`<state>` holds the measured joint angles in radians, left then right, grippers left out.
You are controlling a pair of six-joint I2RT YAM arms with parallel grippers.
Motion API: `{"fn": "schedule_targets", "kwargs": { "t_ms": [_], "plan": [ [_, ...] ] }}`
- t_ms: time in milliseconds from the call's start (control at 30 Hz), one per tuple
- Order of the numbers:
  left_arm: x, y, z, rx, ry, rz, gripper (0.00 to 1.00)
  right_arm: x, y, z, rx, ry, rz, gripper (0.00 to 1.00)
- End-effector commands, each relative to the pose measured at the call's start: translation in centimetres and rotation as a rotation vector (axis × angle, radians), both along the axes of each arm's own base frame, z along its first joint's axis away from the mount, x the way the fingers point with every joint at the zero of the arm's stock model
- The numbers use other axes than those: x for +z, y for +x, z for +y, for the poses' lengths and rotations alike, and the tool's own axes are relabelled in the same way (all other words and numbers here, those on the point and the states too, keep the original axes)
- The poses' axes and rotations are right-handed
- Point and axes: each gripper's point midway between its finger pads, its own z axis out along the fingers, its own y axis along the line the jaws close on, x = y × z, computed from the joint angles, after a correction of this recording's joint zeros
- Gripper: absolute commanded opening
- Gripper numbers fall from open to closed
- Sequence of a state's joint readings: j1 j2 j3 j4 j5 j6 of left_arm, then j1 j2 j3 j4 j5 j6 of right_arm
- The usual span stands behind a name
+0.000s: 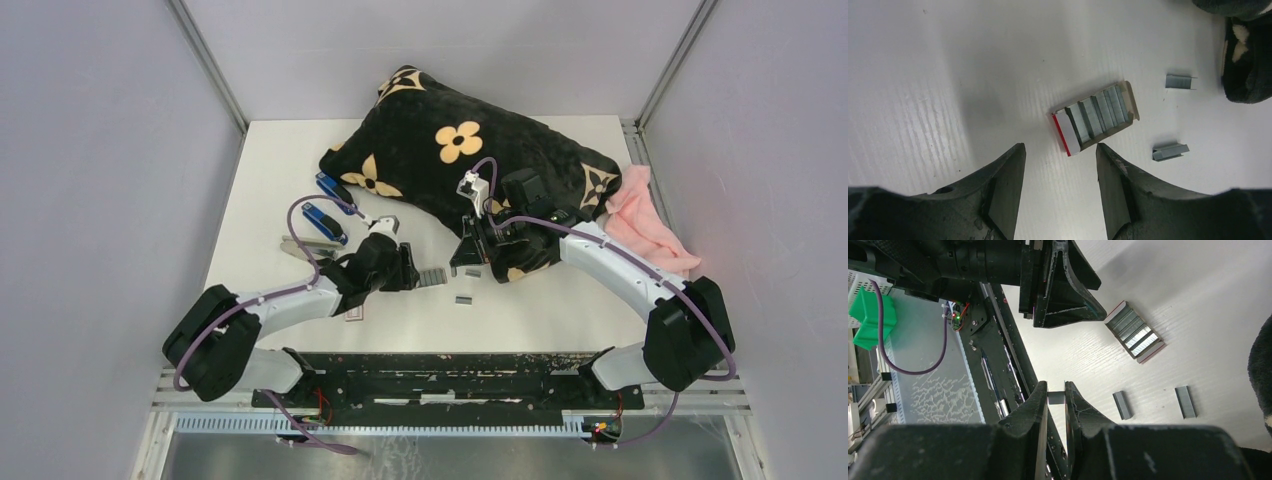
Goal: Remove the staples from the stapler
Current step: Place the staple in the staple box.
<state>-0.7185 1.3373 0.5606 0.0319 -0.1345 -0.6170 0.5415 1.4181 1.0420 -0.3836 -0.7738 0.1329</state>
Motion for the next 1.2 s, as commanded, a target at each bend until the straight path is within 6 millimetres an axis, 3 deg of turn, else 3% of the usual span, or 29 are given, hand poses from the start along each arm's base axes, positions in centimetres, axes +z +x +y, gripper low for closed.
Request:
{"fn": "schedule_targets", "kwargs": {
  "t_ms": [0, 367, 767, 1167],
  "plan": [
    [1.7, 1.6, -1.8, 0.035, -0.060, -0.013, 0.61, 1.9, 0.8, 0.6, 0.009, 0.027, -0.063, 0.18],
    [0.2, 1.8, -2.2, 0.055, 0.032, 0.037, 0.58, 2.0, 0.7, 0.6, 0.010, 0.027, -0.065, 0.18],
    [-0.7, 1.4, -2.7, 0.022, 0.048, 0.071, 0.46, 2.2, 0.6, 0.6, 0.012, 0.031, -0.067, 0.18],
    [-0.4, 1.0, -2.8, 0.011, 0.034, 0.067, 0.40, 2.4, 0.6, 0.5, 0.012, 0.034, -0.068, 0.18]
  ]
}}
